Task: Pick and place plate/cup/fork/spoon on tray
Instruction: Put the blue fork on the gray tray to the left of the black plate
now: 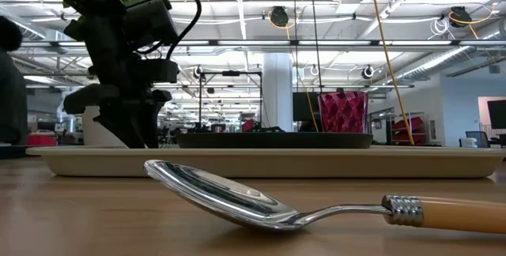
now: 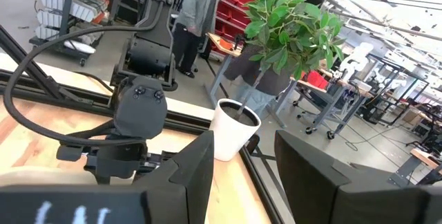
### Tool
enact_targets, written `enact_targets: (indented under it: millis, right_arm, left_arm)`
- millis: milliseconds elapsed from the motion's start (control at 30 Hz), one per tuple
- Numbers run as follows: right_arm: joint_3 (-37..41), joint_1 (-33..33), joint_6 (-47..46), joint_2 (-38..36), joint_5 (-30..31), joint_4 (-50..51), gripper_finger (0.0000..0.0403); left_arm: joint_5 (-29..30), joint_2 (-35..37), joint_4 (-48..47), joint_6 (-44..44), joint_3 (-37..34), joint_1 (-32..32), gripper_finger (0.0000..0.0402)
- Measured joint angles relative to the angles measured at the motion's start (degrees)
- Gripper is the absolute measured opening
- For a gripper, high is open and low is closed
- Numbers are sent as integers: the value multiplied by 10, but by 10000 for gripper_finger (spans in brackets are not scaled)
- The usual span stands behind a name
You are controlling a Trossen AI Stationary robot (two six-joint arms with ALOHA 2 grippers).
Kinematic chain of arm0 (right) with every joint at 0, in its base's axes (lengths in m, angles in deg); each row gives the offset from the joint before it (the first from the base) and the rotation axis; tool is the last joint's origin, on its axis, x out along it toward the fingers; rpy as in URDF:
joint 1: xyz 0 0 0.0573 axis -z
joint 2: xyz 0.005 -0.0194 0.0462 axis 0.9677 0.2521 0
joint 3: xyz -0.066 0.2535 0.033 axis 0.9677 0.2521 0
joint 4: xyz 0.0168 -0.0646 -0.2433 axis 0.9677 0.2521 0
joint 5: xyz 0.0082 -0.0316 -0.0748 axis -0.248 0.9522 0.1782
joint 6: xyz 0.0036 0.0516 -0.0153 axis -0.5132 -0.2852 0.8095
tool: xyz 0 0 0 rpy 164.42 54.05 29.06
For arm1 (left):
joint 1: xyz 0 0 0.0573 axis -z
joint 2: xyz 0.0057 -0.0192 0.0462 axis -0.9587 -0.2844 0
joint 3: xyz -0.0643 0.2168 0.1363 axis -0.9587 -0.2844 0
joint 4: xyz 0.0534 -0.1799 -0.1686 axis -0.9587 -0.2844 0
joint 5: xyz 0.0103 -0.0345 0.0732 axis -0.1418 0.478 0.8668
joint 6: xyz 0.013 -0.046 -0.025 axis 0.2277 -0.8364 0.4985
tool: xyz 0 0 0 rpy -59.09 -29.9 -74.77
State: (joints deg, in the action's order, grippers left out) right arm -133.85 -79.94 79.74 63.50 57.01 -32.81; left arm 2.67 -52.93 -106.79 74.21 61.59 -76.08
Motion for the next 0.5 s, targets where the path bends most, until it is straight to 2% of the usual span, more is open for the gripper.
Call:
enact_targets:
  millis: [267,500]
  right_arm:
    - [0,0,0,0,0,-2,148]
    - [0,0,1,0,0,-2,148]
  left_arm:
    - [-50,0,-18,-14,0,-28,172]
    - [-64,0,-22,-35,-1,-54,172]
